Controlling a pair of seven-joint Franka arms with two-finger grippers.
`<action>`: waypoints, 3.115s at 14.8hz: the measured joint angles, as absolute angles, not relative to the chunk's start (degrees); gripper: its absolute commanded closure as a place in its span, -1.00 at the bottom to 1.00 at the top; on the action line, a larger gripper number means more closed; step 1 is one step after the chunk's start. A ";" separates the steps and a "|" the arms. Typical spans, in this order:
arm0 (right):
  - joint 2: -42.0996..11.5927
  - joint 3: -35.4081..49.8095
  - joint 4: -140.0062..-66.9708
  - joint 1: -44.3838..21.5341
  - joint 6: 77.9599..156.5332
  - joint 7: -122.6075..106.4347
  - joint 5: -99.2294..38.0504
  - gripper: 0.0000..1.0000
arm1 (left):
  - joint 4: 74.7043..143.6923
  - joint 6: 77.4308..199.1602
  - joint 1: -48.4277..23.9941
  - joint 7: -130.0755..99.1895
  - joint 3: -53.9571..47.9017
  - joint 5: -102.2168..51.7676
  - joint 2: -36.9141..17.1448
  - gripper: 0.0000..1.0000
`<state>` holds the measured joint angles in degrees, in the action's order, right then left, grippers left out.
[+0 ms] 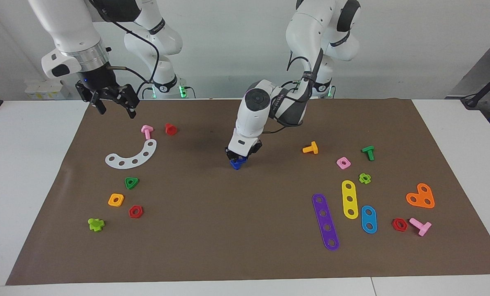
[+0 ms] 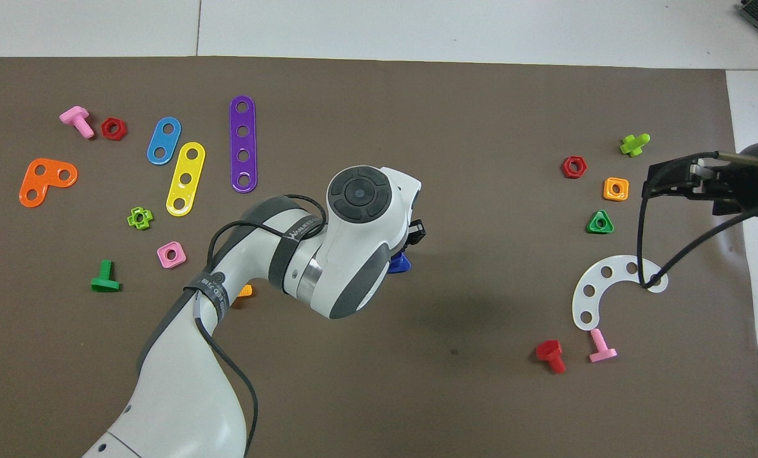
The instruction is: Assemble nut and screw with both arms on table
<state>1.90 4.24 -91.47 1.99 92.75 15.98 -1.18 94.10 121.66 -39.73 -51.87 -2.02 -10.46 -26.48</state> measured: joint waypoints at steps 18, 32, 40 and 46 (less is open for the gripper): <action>2.14 4.21 -90.77 2.18 91.39 13.87 -1.15 -0.98 | 95.56 120.70 -41.96 -55.09 -0.52 -12.33 -26.21 1.00; 2.20 -0.33 -90.82 -1.32 90.99 13.85 -1.15 -1.00 | 93.45 118.20 -40.21 -55.09 -0.81 -12.98 -26.26 1.00; 2.21 -0.38 -90.87 -1.34 90.93 13.85 -1.16 -1.00 | 96.47 119.80 -40.94 -55.09 -1.03 -12.98 -26.24 1.00; 2.21 -0.38 -90.87 -1.36 90.92 13.85 -1.17 -1.00 | 100.33 123.83 -41.00 -55.09 -1.02 -12.98 -25.96 -0.75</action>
<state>2.21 -0.38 -90.87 -1.36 90.92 13.85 -1.17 100.33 123.83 -41.00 -55.09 -1.02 -12.98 -25.96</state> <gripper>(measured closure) 0.000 0.533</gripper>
